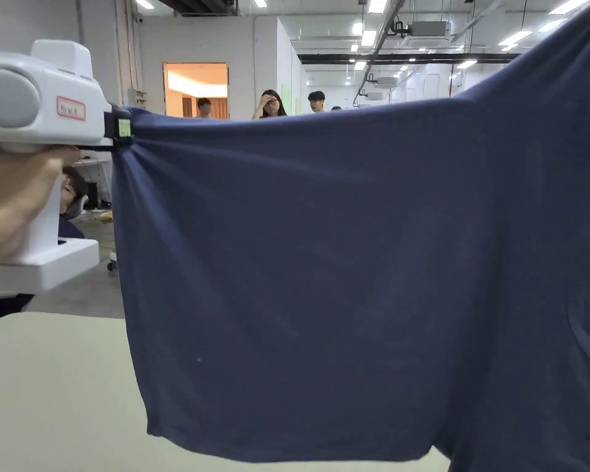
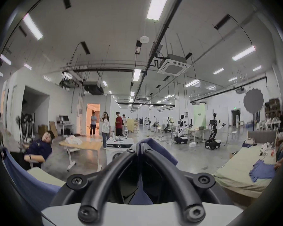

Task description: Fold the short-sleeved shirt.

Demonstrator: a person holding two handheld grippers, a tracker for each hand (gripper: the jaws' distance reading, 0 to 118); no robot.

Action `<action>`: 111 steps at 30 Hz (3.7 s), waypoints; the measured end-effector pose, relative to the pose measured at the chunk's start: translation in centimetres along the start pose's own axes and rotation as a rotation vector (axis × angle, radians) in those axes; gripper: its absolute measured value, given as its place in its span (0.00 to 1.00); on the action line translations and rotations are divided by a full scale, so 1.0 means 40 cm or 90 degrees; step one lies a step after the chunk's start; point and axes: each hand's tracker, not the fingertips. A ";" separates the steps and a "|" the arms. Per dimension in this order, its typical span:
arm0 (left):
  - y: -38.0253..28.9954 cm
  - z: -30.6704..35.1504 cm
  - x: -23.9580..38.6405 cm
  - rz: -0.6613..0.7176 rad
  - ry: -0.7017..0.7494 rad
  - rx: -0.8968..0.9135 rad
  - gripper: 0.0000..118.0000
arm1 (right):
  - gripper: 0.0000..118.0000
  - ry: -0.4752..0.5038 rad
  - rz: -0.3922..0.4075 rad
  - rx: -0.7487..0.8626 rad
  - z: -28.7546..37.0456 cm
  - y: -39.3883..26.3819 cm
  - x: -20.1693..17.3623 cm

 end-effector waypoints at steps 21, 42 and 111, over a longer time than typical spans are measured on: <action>-0.373 -0.145 0.033 0.049 -0.005 -0.171 0.01 | 0.00 0.044 0.073 -0.201 -0.106 -0.381 -0.055; -0.929 0.566 -0.019 0.156 -0.137 -0.199 0.01 | 0.00 0.159 -0.075 -0.223 0.772 -0.753 0.276; -1.190 1.047 0.037 0.090 -0.041 -0.333 0.71 | 0.00 0.168 -0.054 -0.330 1.260 -1.009 0.145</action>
